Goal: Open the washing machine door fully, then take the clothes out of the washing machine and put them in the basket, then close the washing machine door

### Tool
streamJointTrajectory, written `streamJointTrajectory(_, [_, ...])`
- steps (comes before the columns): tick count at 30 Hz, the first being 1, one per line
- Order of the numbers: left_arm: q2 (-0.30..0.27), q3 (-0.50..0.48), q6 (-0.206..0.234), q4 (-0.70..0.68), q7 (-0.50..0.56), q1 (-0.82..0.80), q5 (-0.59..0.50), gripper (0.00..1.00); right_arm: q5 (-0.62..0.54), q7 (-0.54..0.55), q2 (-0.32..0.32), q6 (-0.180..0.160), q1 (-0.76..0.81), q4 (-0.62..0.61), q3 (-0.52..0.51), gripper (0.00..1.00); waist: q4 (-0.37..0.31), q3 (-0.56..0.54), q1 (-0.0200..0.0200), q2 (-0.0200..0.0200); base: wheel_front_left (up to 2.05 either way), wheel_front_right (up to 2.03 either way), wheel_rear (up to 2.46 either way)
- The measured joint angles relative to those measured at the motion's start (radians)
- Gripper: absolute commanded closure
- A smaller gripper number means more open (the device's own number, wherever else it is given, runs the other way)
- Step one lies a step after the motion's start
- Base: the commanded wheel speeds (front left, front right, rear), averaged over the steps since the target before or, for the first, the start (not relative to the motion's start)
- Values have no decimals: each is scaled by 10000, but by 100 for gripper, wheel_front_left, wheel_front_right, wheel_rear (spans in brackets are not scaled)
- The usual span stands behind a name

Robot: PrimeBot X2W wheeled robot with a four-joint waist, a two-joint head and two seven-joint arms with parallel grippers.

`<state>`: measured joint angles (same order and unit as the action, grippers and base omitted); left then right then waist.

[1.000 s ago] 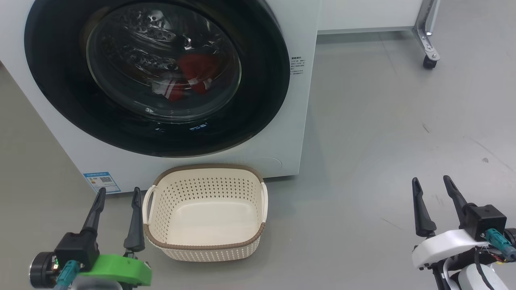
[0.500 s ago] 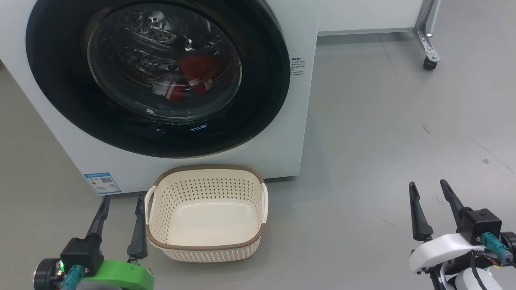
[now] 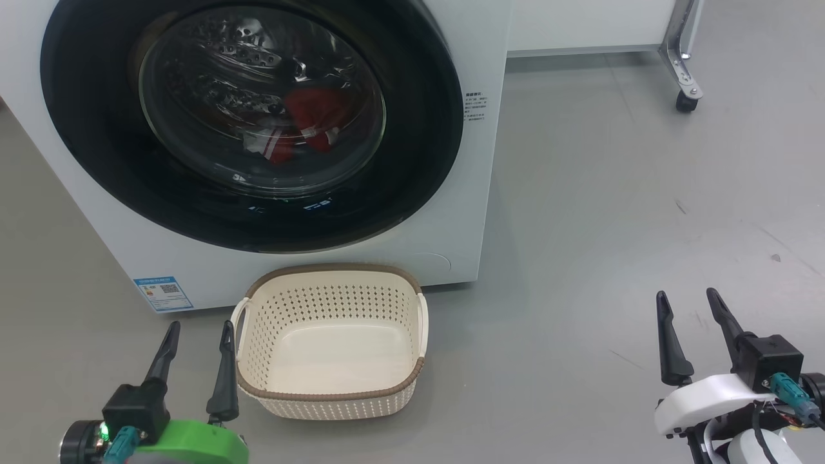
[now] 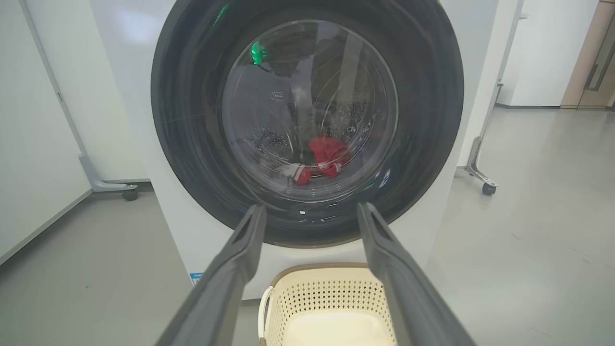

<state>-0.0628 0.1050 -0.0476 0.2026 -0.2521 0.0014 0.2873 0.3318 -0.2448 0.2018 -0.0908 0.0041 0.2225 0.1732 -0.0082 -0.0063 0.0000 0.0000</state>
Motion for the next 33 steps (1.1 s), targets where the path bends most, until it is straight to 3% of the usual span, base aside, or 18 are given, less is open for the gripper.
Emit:
streamJointTrajectory(13, [67, -4, 0, 213, 0, 0, 0, 0, -8, 0, -61, 4, 21, 17, -73, 0, 5, 12, 0, 0, 0, 0, 0])
streamJointTrajectory(14, [73, -4, 0, 226, 0, 0, 0, 0, -8, 0, -67, 4, 29, 40, -75, 26, 7, 13, 0, 0, 0, 0, 0])
streamJointTrajectory(15, [77, -4, 0, 242, 0, 0, 0, 0, -8, 0, -75, 8, 45, 50, -77, 84, 10, 14, 0, 0, 0, 0, 0])
streamJointTrajectory(16, [79, -4, 0, 259, 0, 0, -2, 0, -8, -2, -88, 15, 50, 61, -79, 100, 13, 15, 0, 0, 0, 0, 0])
streamJointTrajectory(33, [94, 2, -2, 474, 0, -3, -73, 0, 347, -29, -213, 299, 52, 301, -226, 100, 102, 78, 0, 0, 0, 0, 0])
